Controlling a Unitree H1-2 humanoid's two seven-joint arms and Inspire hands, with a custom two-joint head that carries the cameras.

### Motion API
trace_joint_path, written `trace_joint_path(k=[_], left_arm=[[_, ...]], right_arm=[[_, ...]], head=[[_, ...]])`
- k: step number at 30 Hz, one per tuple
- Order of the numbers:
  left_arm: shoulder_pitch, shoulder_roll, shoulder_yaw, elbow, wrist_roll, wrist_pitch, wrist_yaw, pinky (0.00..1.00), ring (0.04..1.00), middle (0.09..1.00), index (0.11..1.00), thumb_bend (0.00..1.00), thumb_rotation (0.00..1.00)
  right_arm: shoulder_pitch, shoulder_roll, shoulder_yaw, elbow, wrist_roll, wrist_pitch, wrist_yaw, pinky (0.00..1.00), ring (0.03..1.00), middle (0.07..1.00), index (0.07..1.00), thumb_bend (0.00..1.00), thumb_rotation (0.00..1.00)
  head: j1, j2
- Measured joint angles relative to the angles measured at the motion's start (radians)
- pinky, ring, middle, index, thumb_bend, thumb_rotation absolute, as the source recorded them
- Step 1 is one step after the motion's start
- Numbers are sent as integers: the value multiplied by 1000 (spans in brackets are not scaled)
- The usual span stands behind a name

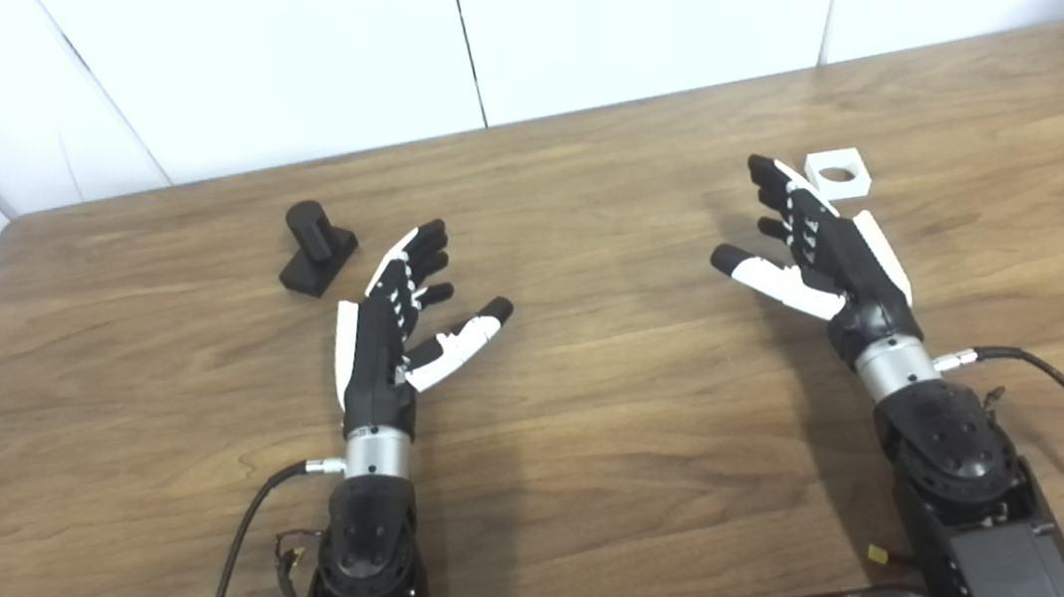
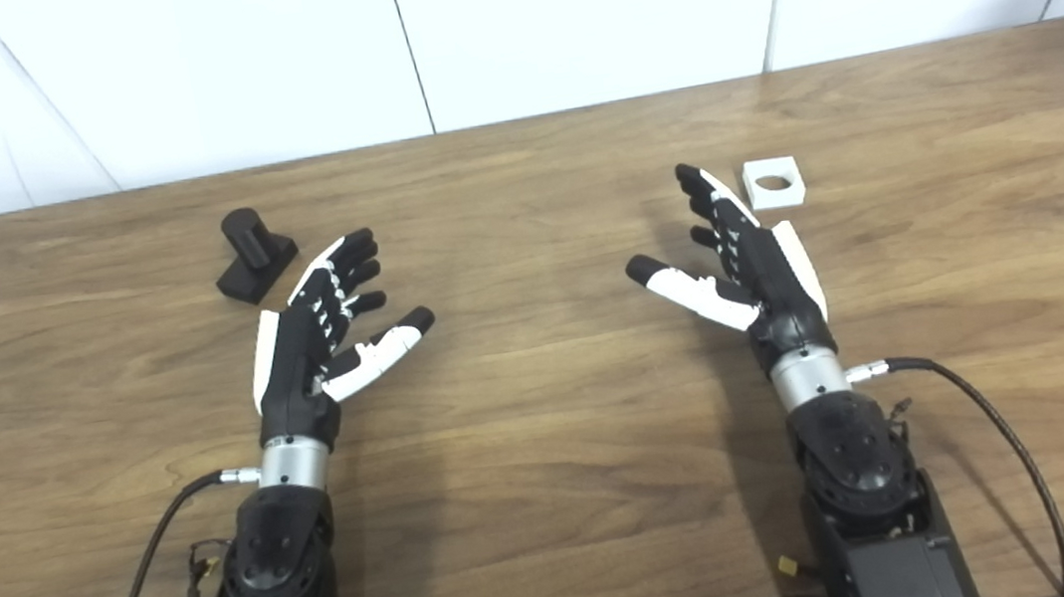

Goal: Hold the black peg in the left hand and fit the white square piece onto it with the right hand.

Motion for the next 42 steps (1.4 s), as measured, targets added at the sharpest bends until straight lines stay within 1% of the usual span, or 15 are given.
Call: trace_joint_path(k=[3,13,14,15,16,19,21,24,25,26,27,29,32,37,42], left_arm=[[0,-3,-2,0,-3,0,-1,753,847,861,814,709,128],[0,1,2,0,-7,0,-2,734,841,857,810,709,128],[0,2,2,0,-7,0,-2,735,842,857,810,709,126],[0,2,2,0,-7,0,-2,737,843,857,812,710,129],[0,2,1,0,-6,0,-2,741,844,857,813,710,131],[0,1,-7,0,3,0,0,766,853,854,813,709,125],[0,-5,-15,2,15,0,5,758,850,851,808,717,121],[-2,-24,-21,17,21,0,16,737,843,849,805,715,112],[-3,-30,-24,24,22,0,17,729,840,849,806,713,113],[-5,-36,-27,33,31,0,20,724,838,848,807,711,113],[-6,-40,-30,40,40,0,22,725,836,846,805,711,110],[-7,-46,-34,42,48,-1,29,758,834,838,798,707,116],[-12,-51,-36,48,58,-9,44,782,841,837,795,711,130],[-14,-49,-32,49,57,-14,46,729,835,842,800,714,128],[-14,-48,-28,47,55,-14,46,729,830,840,800,712,123]], right_arm=[[-1,0,1,5,-1,-2,0,880,931,927,911,854,479],[-6,1,6,12,-10,-3,-2,903,942,926,908,859,471],[-6,1,6,12,-9,-3,-2,901,943,928,910,854,468],[-6,1,6,12,-8,-3,-1,897,944,930,912,851,467],[-6,0,6,12,-7,-3,-1,893,943,931,913,847,464],[-6,-3,1,12,7,-3,4,866,937,937,923,823,441],[-5,-8,-7,12,20,-3,12,880,946,941,924,833,435],[-5,-17,-25,13,45,-4,16,886,954,950,930,828,427],[-5,-21,-28,13,51,-5,17,890,954,952,933,820,426],[-5,-25,-30,15,52,-5,19,889,945,947,934,819,452],[-4,-31,-29,16,48,-5,19,894,939,943,936,820,469],[-3,-42,-27,17,32,-5,18,935,935,931,928,808,452],[-3,-47,-27,17,16,-5,15,910,925,922,922,797,434],[-3,-47,-26,16,15,-5,15,890,927,930,923,780,409],[-3,-47,-23,6,16,-2,16,884,922,928,923,795,421]], head=[[0,2],[-3,3],[29,-1],[29,-2],[69,-6],[141,-23],[164,-31],[236,-52],[236,-52],[251,-58],[255,-60],[256,-61],[245,-61],[248,-60],[245,-58]])
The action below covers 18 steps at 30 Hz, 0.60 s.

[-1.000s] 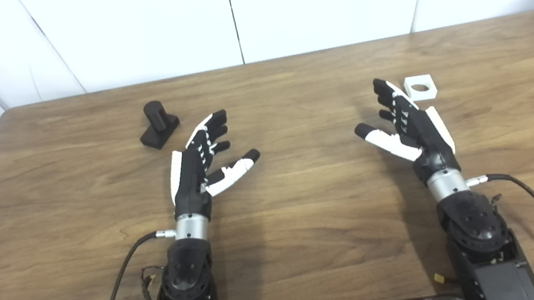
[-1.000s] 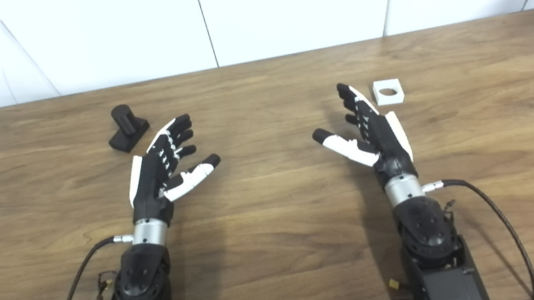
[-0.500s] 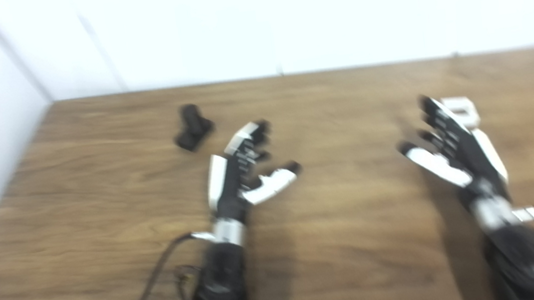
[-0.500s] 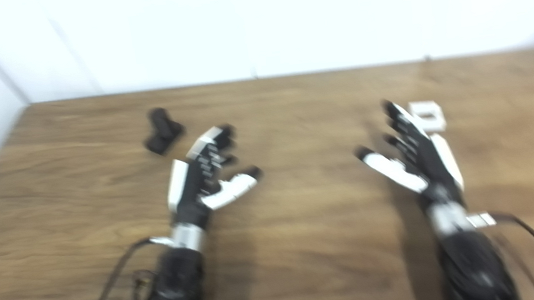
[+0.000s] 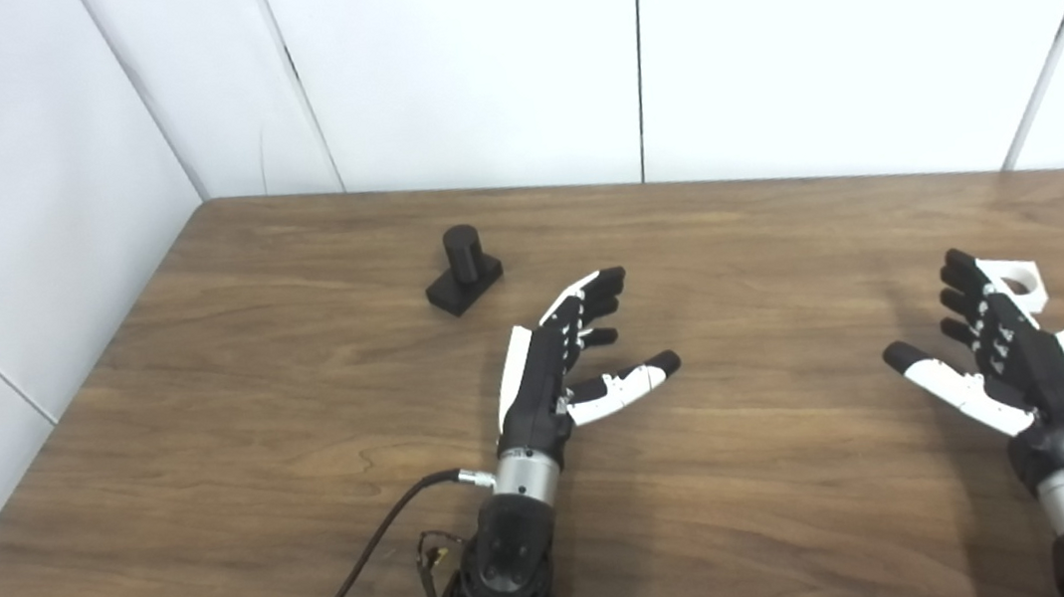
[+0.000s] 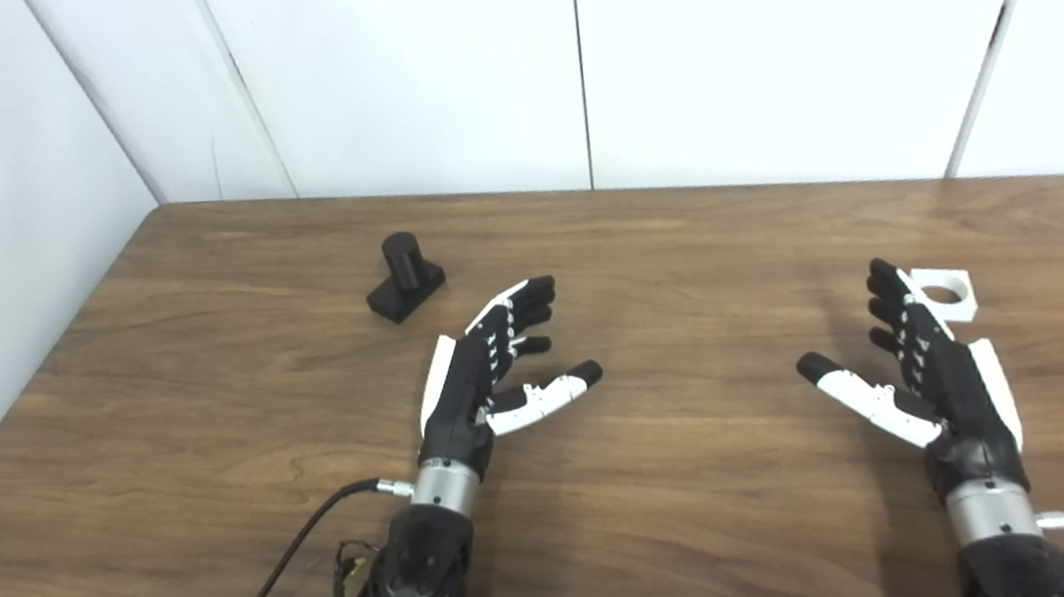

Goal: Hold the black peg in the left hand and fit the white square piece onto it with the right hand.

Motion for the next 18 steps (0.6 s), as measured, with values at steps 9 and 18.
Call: trace_joint_path(k=[9,18], left_arm=[[-5,39,4,-22,68,13,5,776,827,835,779,725,177],[-30,119,-1,-125,235,112,1,681,794,832,763,733,197]], right_arm=[[2,0,1,0,1,0,1,879,906,916,917,832,439],[5,7,0,0,5,0,0,899,921,925,922,777,411]], head=[[-8,-2],[-8,-3]])
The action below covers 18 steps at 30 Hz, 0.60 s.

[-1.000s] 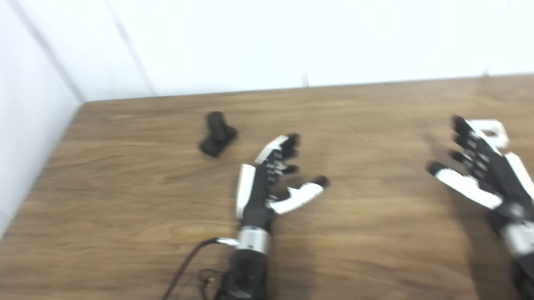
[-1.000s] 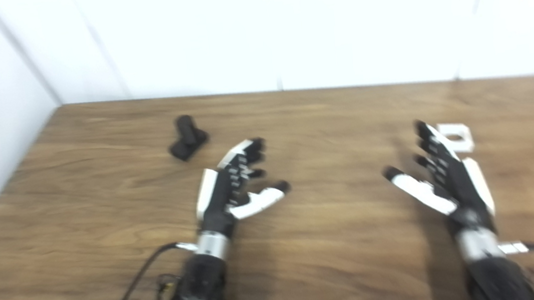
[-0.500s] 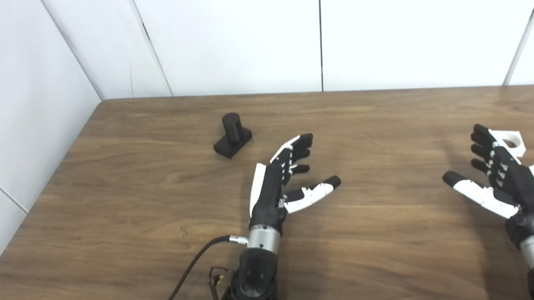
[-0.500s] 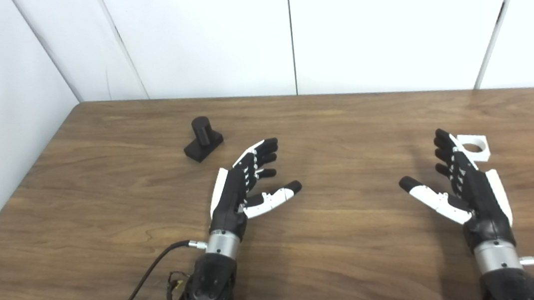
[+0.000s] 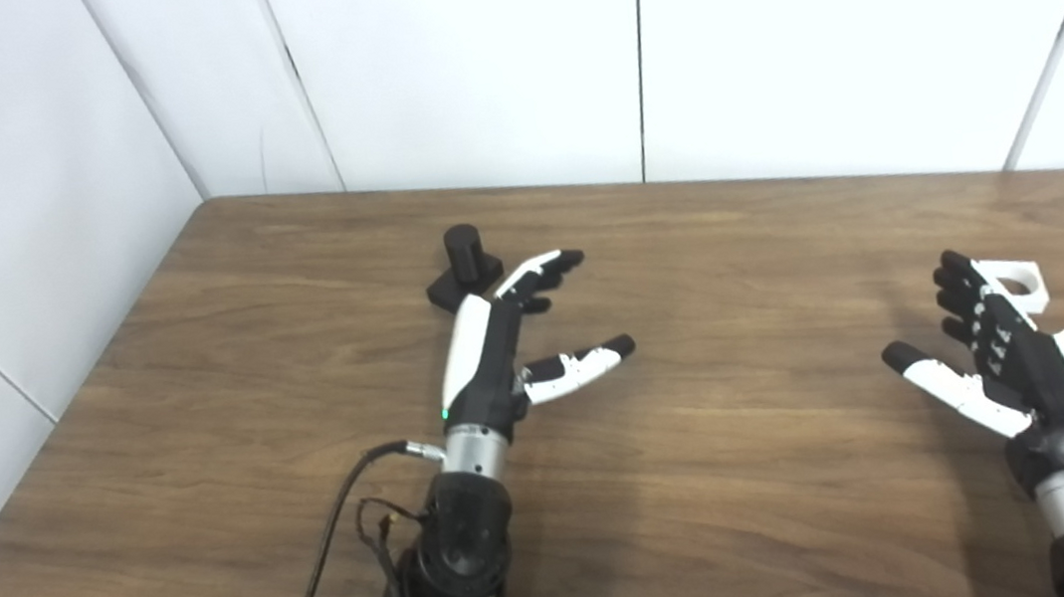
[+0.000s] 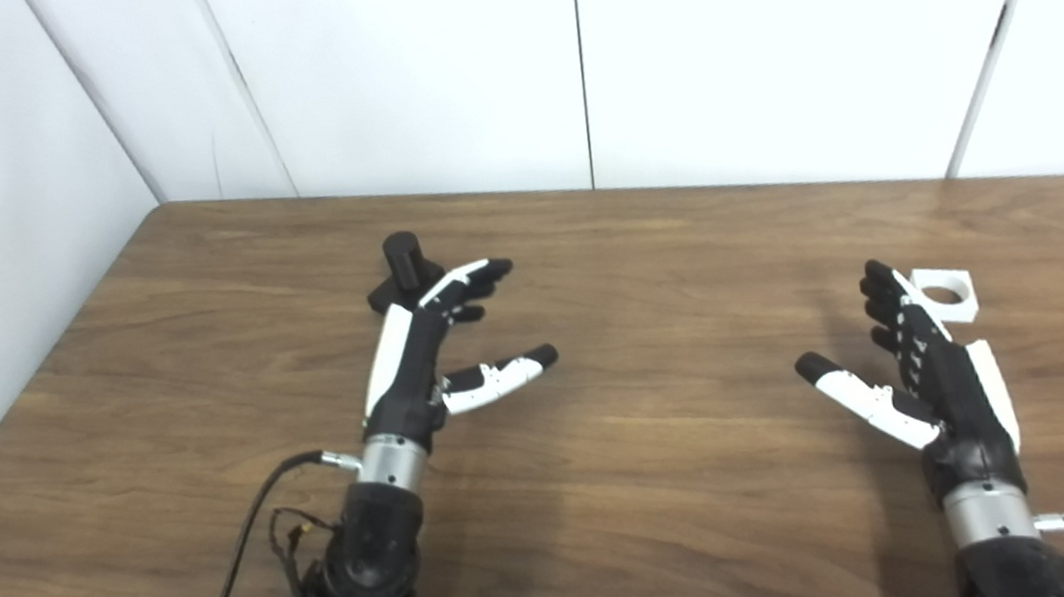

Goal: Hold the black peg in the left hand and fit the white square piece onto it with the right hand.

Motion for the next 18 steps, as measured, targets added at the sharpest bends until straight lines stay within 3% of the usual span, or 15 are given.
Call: trace_joint_path(k=[4,10,18], left_arm=[[-26,24,0,-26,4,38,-36,653,801,831,755,758,182],[-67,92,-4,-37,63,69,-66,724,829,844,758,747,223],[-120,156,1,-66,164,109,-80,664,809,848,750,762,262]], right_arm=[[0,2,0,0,2,0,0,879,907,918,920,788,412],[0,3,-3,0,4,0,0,871,896,912,914,794,401],[0,4,-2,2,14,-2,0,853,890,912,911,793,403]], head=[[2,0],[5,-2],[9,-2]])
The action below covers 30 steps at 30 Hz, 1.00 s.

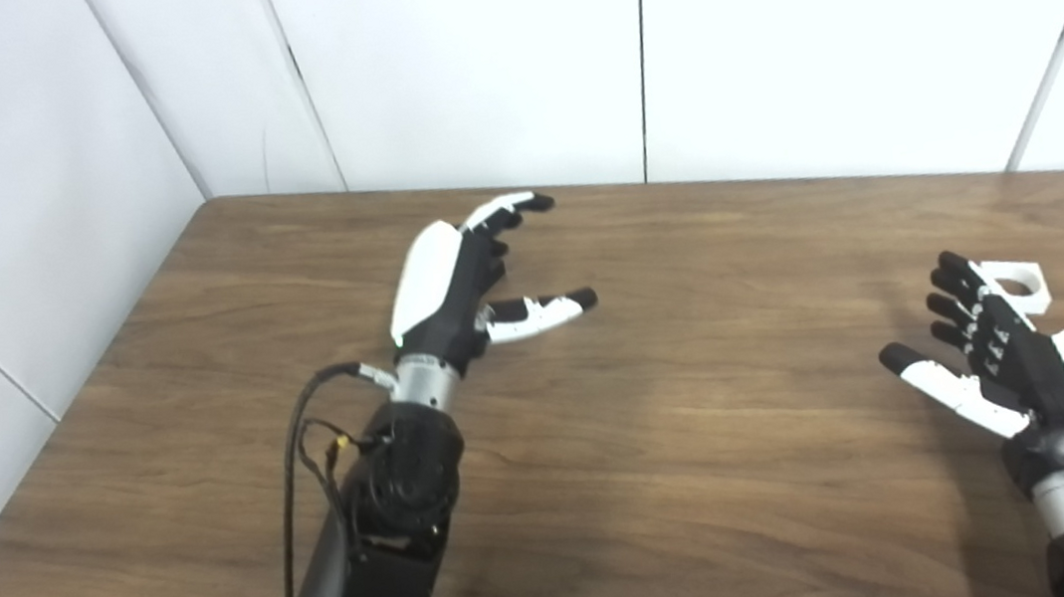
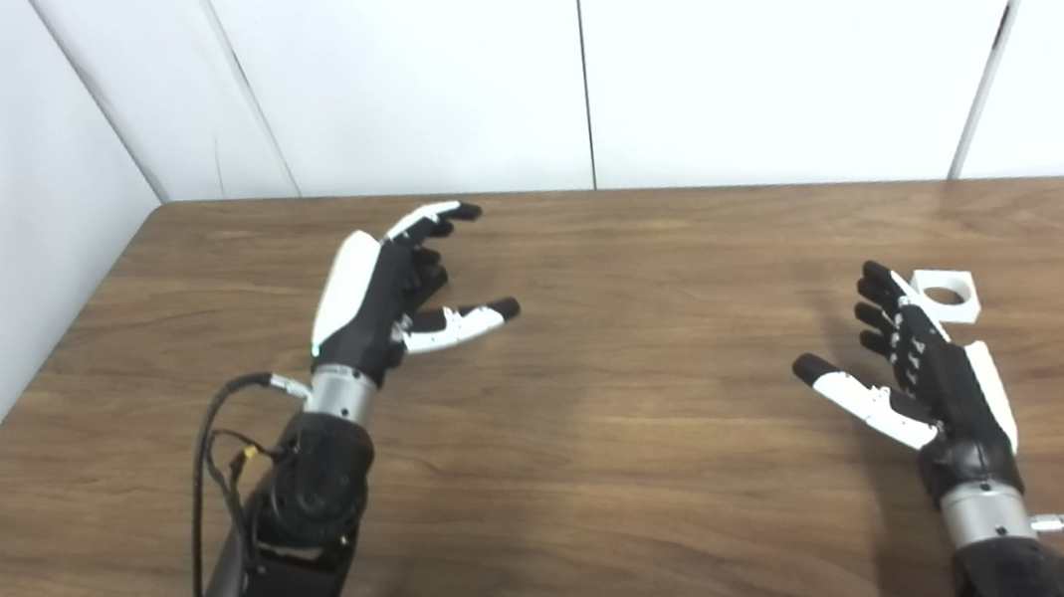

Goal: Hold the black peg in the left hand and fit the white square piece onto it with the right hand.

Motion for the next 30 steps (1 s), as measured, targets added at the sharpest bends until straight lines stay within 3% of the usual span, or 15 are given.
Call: trace_joint_path(k=[6,13,20,25,30], left_arm=[[-46,20,15,0,39,31,-1,670,830,867,752,745,283],[-88,86,16,8,86,31,0,679,846,882,754,738,307],[-115,121,0,61,181,38,4,757,920,921,771,766,372],[-128,137,-22,96,291,89,3,873,959,950,785,801,397],[-156,152,-32,142,336,138,-12,893,981,963,792,812,407]], right_arm=[[0,0,-1,13,4,-2,0,859,893,912,909,793,406],[0,-1,-1,13,2,-2,-1,867,897,909,909,781,417],[0,-3,0,11,-12,-2,-3,861,900,910,906,789,427],[-1,-2,0,9,-26,0,-5,864,898,905,902,801,441],[-2,-1,0,7,-33,3,-7,874,906,906,901,805,443]], head=[[-6,-2],[-3,-3],[-6,-2],[-9,-2],[-12,-2]])
